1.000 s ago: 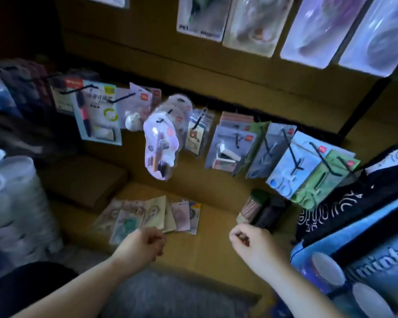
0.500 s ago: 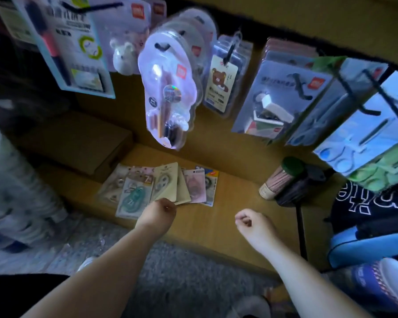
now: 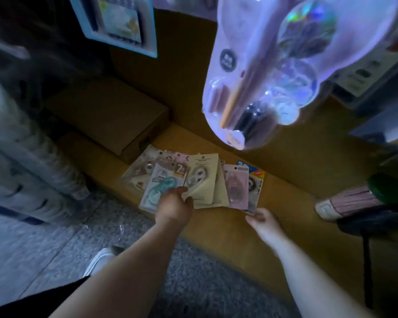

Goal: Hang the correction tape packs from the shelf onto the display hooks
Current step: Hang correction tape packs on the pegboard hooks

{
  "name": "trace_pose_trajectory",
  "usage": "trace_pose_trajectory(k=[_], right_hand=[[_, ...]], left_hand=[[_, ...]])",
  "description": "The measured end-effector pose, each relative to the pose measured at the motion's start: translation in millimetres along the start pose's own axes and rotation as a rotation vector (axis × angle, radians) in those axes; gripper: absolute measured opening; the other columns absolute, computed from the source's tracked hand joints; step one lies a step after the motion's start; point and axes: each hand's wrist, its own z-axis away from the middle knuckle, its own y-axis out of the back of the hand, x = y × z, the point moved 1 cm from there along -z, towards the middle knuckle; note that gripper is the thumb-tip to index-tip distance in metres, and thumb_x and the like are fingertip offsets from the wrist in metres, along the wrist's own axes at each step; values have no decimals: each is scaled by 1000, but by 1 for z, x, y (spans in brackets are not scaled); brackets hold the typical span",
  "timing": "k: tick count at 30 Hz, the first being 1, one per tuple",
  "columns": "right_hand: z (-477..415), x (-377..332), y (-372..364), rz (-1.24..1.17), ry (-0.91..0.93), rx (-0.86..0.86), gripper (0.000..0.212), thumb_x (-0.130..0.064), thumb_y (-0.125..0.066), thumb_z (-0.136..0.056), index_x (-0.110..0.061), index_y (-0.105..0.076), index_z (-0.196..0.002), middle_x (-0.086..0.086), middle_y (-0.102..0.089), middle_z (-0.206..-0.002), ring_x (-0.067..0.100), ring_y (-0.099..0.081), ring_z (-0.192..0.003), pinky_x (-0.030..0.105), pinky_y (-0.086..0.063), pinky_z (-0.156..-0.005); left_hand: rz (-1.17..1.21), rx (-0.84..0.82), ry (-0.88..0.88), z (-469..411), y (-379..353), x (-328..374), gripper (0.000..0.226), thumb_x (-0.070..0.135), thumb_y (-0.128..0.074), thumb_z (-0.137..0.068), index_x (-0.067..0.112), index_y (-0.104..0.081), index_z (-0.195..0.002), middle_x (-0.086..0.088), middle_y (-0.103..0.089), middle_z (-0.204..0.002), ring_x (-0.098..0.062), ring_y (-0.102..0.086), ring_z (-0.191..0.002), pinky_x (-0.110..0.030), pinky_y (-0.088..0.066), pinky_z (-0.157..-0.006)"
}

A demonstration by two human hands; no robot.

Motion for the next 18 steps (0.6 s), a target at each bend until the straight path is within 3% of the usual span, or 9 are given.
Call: trace_pose_trajectory(k=[4, 8, 13, 18], right_hand=[[-27, -7, 4, -118, -26, 66, 59, -19, -54, -90, -11, -27, -142, 15, -32, -148, 32, -34, -133, 39, -32, -105], [-44, 0, 3, -233, -123, 110, 71, -26, -57, -88, -19, -17, -146, 14, -24, -152, 35, -28, -137, 47, -26, -110], [-55, -3, 0, -410, -145, 99, 69, -24, -55, -89, -20, -17, -146, 16, -27, -150, 34, -29, -137, 44, -25, -113], [-65, -7, -4, -563, -140, 83, 61, -21, -52, -91, -17, -22, -145, 16, -35, -146, 30, -34, -134, 33, -33, -99]], left_hand=[[-186, 62, -82, -19, 3, -11, 50, 33, -44, -91, 21, -36, -139, -5, -34, -148, -24, -30, -136, -35, -26, -111], [-306, -49, -143, -30, 2, -22, 56, 36, -40, -93, 26, -21, -144, -2, -18, -154, -23, -13, -143, -36, -12, -116], [-345, -184, -295, -26, -16, -12, 59, 38, -36, -94, 30, -9, -146, 1, -5, -157, -22, 1, -145, -41, 0, -117], [-474, -269, -328, -24, -25, -9, 63, 39, -36, -93, 29, -4, -146, 0, 5, -158, -23, 5, -145, -46, 10, -115]])
